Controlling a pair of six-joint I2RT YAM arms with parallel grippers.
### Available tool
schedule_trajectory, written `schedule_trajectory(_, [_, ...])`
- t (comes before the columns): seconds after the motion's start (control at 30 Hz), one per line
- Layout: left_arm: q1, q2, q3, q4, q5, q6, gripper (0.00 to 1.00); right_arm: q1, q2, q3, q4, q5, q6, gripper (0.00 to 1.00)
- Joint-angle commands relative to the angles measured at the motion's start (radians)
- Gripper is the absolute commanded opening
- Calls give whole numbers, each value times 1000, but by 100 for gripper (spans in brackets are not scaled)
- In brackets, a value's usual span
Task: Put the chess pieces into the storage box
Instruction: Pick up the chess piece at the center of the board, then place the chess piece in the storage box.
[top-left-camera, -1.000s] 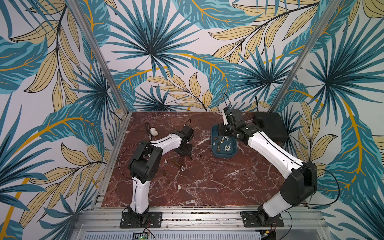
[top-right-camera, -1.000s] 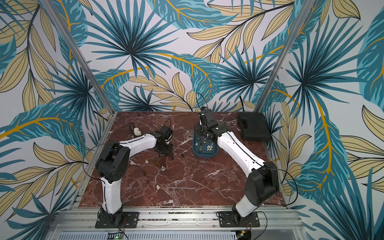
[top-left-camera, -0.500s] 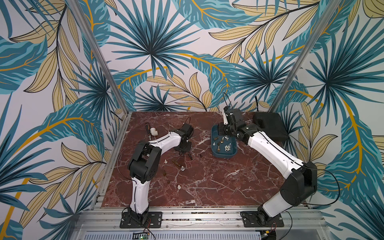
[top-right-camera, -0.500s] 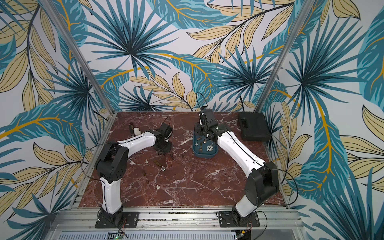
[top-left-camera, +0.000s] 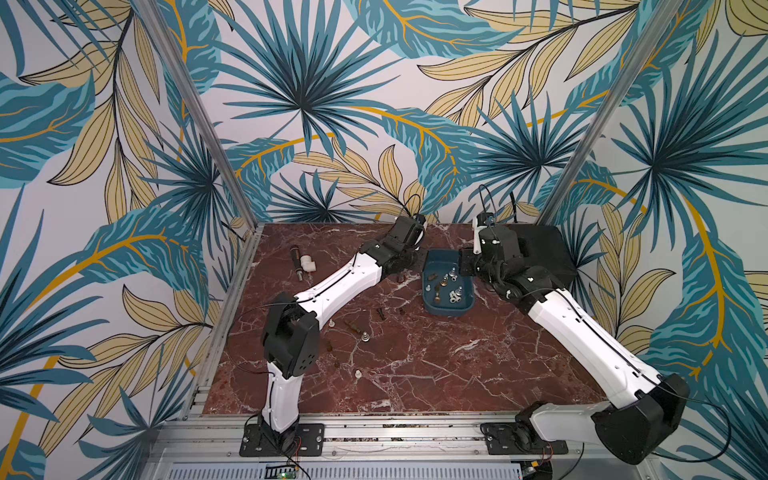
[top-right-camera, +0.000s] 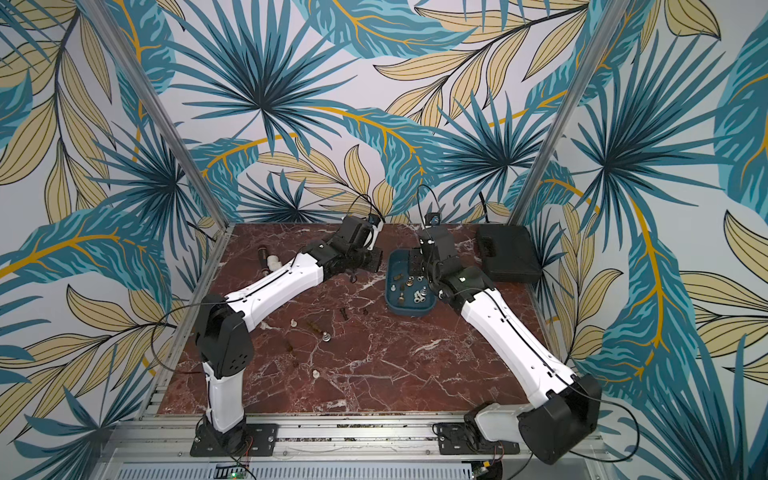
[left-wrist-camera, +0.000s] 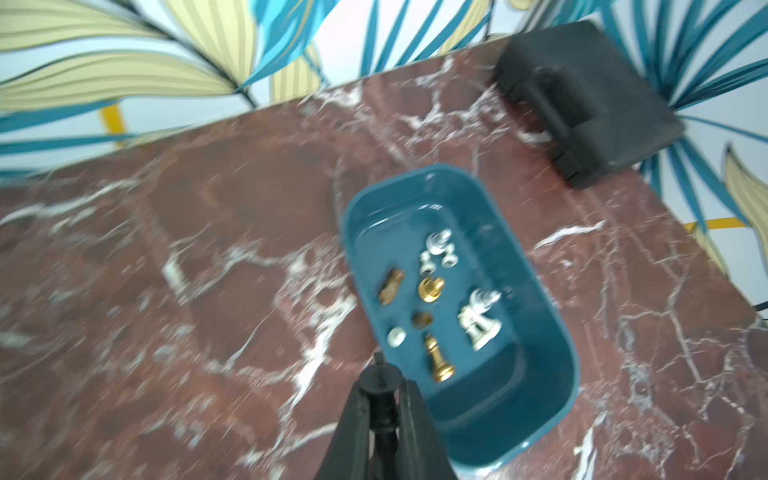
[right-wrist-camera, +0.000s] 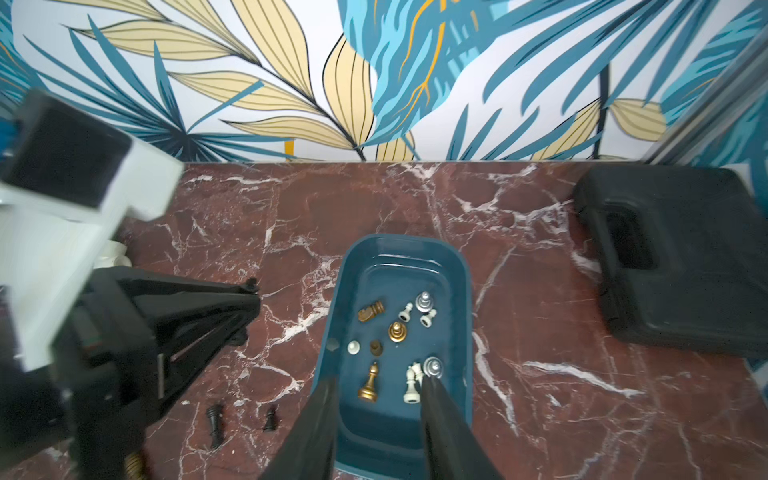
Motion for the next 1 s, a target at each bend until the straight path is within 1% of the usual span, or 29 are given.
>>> schedule_trajectory(0.0, [-37, 103, 62, 29, 28, 23, 6, -3, -57, -57, 12, 79, -26, 38])
schedule_trajectory(0.07, [-58, 137, 86, 36, 44, 24, 6, -8, -87, -81, 15, 93, -27, 38])
schedule_trajectory(0.23, [-98, 191, 95, 75, 51, 31, 6, -13, -137, -116, 20, 104, -32, 38])
schedule_trajectory(0.43, [-133, 253, 101, 106, 44, 74, 7, -14, -144, -128, 23, 97, -31, 38])
schedule_trajectory(0.6, [-143, 314, 144, 67, -6, 100, 9, -14, -144, -127, 25, 86, -33, 38])
schedule_trajectory(0.8, [-144, 354, 175, 51, -19, 123, 11, -14, -143, -121, 23, 86, -38, 38])
schedule_trajectory(0.97, [-143, 371, 194, 40, -36, 130, 17, -14, -146, -116, 23, 81, -40, 38])
